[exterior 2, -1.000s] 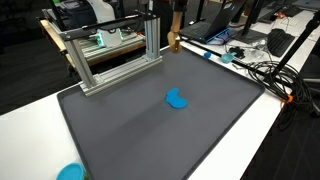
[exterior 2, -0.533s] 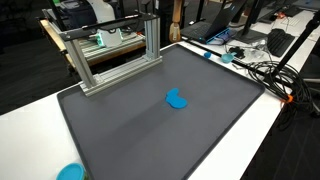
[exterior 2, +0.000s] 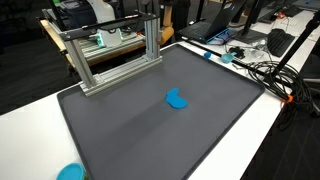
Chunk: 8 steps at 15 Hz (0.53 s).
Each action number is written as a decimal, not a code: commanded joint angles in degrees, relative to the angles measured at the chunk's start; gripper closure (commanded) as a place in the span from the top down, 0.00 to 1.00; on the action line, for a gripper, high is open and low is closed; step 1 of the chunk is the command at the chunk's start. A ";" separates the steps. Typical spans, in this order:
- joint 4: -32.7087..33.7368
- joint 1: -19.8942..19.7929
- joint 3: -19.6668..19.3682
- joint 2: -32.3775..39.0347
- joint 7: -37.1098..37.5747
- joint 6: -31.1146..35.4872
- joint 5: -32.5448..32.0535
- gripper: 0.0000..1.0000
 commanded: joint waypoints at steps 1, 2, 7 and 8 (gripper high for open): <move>-9.33 -0.06 -0.17 -9.71 10.57 1.67 1.14 0.21; -11.69 -0.52 -0.54 -11.73 12.86 2.40 0.80 0.21; -12.97 -0.75 -1.53 -12.25 15.24 1.31 1.17 0.21; -13.65 -0.82 -1.58 -12.47 16.10 3.11 1.52 0.21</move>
